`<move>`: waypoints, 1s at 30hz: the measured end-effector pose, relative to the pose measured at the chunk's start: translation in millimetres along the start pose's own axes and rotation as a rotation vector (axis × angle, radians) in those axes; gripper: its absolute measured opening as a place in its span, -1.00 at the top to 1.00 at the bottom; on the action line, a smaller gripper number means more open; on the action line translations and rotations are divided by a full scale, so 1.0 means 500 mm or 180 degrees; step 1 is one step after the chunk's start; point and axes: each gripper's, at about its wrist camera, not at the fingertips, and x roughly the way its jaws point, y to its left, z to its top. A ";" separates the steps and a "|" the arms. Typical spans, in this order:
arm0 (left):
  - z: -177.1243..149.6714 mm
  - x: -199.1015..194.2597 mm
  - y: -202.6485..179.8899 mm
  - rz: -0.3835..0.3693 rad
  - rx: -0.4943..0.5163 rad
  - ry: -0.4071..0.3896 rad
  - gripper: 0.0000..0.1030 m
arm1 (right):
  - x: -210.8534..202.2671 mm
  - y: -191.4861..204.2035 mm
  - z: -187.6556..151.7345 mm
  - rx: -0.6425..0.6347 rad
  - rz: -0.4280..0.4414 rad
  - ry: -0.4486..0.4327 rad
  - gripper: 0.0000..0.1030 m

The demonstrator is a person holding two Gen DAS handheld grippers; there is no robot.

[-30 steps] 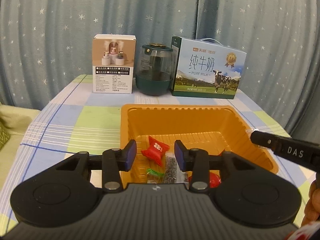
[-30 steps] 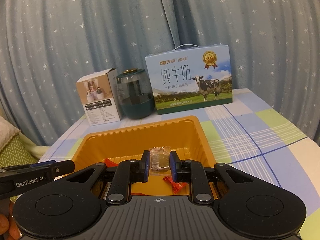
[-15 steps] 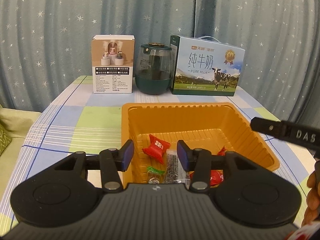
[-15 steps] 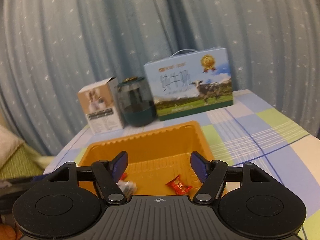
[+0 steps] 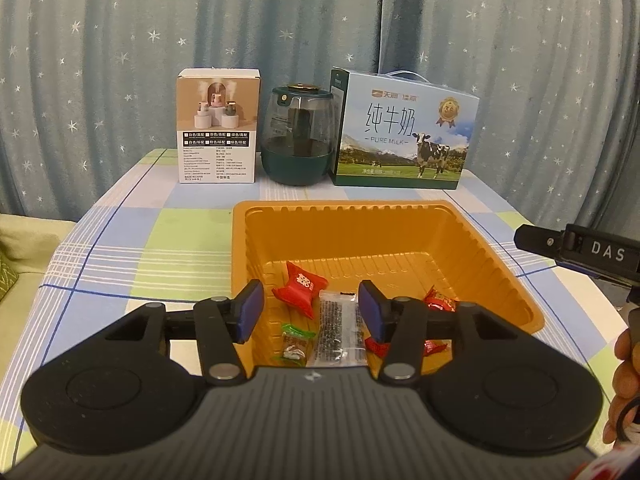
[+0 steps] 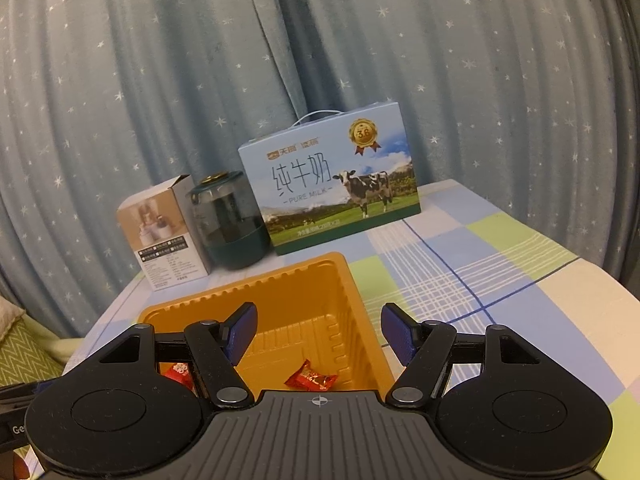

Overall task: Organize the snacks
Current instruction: 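Move both tools back to the snacks in front of the tray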

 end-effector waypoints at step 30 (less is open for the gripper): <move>-0.200 -0.190 -0.050 -0.0061 -0.0070 0.0238 -0.01 | -0.265 -0.040 -0.163 -0.0321 -0.0082 0.0293 -0.33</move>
